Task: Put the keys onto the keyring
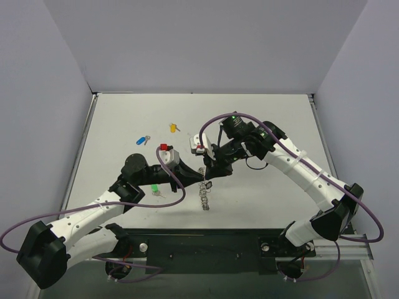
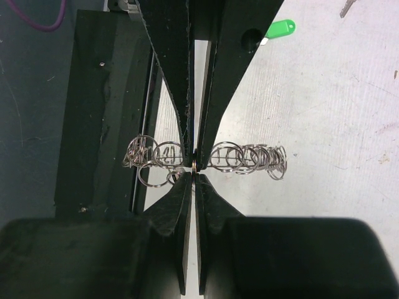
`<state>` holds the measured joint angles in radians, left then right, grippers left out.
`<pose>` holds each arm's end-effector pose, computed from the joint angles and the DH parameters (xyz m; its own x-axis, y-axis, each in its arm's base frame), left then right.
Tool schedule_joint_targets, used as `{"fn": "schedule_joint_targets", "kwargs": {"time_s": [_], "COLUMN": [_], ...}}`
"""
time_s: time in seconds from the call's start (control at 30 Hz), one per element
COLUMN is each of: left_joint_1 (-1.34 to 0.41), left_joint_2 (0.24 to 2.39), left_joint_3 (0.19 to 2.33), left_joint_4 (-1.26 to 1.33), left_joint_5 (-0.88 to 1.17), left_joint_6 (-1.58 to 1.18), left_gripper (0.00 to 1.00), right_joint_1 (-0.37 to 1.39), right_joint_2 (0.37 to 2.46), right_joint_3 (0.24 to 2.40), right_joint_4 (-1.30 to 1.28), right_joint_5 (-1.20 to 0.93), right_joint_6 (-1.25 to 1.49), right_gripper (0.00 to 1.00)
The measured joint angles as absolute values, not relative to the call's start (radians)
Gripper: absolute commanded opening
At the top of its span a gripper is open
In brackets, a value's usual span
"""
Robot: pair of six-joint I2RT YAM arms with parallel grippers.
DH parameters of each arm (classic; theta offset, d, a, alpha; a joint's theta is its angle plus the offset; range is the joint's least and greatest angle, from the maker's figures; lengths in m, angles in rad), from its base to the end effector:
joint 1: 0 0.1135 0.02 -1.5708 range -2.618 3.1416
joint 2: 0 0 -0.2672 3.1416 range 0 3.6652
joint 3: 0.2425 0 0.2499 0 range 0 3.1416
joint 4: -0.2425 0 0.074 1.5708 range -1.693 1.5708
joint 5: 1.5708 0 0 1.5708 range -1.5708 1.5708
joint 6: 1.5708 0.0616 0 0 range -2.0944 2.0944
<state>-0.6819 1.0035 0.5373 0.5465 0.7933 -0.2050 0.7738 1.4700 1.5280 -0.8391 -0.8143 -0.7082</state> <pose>0.1563 -0.1834 0.2928 -0.1413 -0.0692 -0.9875 0.9855 0.0846 -0.1469 0.1936 0.2518 0.3714 0.1698 -0.4583 -0.8724 -0.9725 -0.2213 -0.0730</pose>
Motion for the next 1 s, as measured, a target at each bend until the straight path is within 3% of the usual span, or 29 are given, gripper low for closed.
{"fn": "schedule_joint_targets", "kwargs": {"time_s": [0.1,0.17,0.2,0.33,0.43,0.5,0.73,1.0], "left_joint_1": [-0.685,-0.686,-0.686,-0.686,-0.686,-0.687,-0.688,-0.691], "left_joint_2": [1.006,1.008,1.01,1.013,1.014,1.01,0.91,0.948], "left_joint_3": [0.538,0.538,0.54,0.543,0.543,0.538,0.353,0.256], "left_joint_4": [0.547,0.546,0.546,0.543,0.543,0.553,0.794,1.095], "left_joint_5": [0.793,0.794,0.794,0.801,0.799,0.778,0.591,0.374], "left_joint_6": [-0.205,-0.205,-0.206,-0.205,-0.21,-0.227,-0.362,-0.543], "left_gripper": [0.15,0.09,0.0,0.0,0.0,0.0,0.0,0.0], "right_joint_1": [0.774,0.774,0.774,0.774,0.774,0.772,0.722,0.71], "right_joint_2": [1.47,1.47,1.47,1.47,1.47,1.47,1.46,1.436], "right_joint_3": [1.528,1.528,1.528,1.528,1.528,1.528,1.524,1.512], "right_joint_4": [-0.843,-0.845,-0.846,-0.847,-0.845,-0.828,-0.778,-0.66], "right_joint_5": [-0.813,-0.812,-0.811,-0.808,-0.807,-0.814,-0.87,-0.874], "right_joint_6": [-0.708,-0.708,-0.708,-0.706,-0.69,-0.667,-0.622,-0.457], "right_gripper": [0.0,0.0,0.0,0.0,0.2,0.28,0.35,0.39]}}
